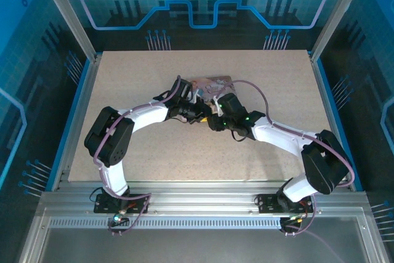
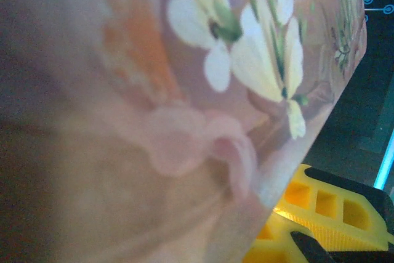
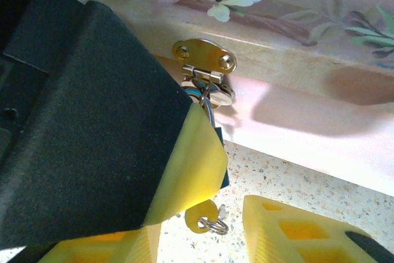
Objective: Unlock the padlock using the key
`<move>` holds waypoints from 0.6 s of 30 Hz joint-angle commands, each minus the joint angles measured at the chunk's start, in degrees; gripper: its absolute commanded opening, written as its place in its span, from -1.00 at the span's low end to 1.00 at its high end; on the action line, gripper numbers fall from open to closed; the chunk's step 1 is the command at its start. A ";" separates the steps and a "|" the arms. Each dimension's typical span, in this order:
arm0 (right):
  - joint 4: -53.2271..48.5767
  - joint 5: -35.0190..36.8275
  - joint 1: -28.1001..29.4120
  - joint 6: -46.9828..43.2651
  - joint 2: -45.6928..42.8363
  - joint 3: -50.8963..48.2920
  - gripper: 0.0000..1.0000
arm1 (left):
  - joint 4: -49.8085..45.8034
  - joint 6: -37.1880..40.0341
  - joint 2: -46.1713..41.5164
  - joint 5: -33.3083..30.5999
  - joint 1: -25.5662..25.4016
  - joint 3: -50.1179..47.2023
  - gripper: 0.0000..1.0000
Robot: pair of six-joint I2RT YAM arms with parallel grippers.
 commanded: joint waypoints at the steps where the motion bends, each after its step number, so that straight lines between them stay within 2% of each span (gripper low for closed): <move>1: 0.45 0.40 0.84 -0.13 -2.38 -1.86 -0.18 | 0.46 -0.40 -1.98 4.27 -0.01 1.79 -0.82; 8: 0.24 0.89 0.92 -0.27 -6.67 -5.47 -0.16 | 0.14 -0.23 -2.11 4.34 0.08 1.61 -0.82; 18: 1.83 0.43 0.87 -0.98 -2.15 -2.78 -0.14 | 0.46 -0.44 -2.16 4.59 0.08 1.70 -0.82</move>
